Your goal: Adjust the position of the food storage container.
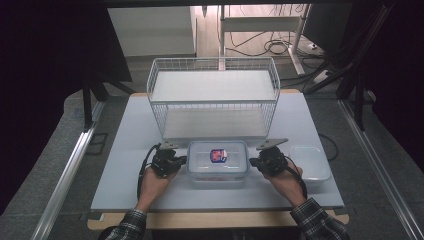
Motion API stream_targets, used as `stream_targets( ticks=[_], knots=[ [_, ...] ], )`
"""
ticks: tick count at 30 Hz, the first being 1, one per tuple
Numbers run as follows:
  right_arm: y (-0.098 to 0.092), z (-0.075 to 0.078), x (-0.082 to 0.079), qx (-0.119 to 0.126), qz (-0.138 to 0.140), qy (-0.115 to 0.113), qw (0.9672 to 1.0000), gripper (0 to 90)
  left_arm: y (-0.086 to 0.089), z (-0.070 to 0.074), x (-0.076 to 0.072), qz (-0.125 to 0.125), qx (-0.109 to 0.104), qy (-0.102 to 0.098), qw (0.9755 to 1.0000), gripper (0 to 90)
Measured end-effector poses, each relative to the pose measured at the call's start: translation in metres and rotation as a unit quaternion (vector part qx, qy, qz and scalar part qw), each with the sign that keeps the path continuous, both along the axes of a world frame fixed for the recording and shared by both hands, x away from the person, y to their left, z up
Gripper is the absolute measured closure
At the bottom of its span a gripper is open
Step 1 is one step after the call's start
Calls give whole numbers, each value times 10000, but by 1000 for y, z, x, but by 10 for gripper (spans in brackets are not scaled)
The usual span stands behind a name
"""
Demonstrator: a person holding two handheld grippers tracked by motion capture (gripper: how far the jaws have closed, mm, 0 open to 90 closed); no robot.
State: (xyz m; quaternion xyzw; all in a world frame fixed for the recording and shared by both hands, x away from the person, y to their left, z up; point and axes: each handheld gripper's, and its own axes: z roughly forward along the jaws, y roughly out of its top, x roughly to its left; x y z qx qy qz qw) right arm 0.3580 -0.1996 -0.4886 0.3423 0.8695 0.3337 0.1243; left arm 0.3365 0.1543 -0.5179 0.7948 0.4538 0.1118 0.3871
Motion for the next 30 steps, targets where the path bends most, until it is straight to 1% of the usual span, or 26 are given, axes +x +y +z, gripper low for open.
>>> stream_targets(
  ticks=[1,2,4,5,6,7,9,10,12,15,18,21,23,25,28,30],
  knots=[
    [-1,0,0,36,-5,-7,10000,892,2,2,-2,12,53,-79,10000,884],
    [-2,2,0,49,-19,-59,10000,891,5,5,-5,33,46,-162,9999,869],
    [-5,8,-3,-1,-29,-258,9997,878,12,12,-13,145,136,-353,9992,839],
    [-9,10,-4,54,-47,-335,9994,858,16,14,-18,164,183,-463,9986,819],
    [-12,12,-6,146,-69,-366,9992,837,20,16,-23,135,209,-541,9982,789],
    [-17,14,-7,247,-109,-387,9989,820,23,16,-28,104,225,-579,9980,749],
    [-24,17,-11,397,-156,-421,9982,772,28,16,-38,53,378,-694,9969,673],
    [-26,19,-13,463,-178,-455,9977,740,30,17,-42,53,396,-755,9963,631],
    [-30,22,-18,608,-165,-523,9966,671,34,20,-48,40,264,-859,9959,558],
    [-32,25,-25,780,-174,-595,9950,558,35,20,-54,19,80,-883,9961,426],
    [-33,26,-31,903,-81,-674,9936,433,33,17,-60,7,166,-826,9964,306],
    [-36,25,-36,999,3,-748,9922,346,31,14,-66,-12,287,-797,9964,215],
    [-37,23,-38,1076,27,-745,9914,289,31,13,-69,-31,257,-786,9966,174],
    [-38,20,-39,1101,56,-739,9912,236,31,12,-72,-40,242,-772,9967,127],
    [-37,15,-40,1046,107,-728,9918,192,33,10,-73,-71,269,-749,9968,98],
    [-35,13,-39,971,107,-745,9924,174,33,8,-73,-56,268,-773,9966,79]
  ],
)
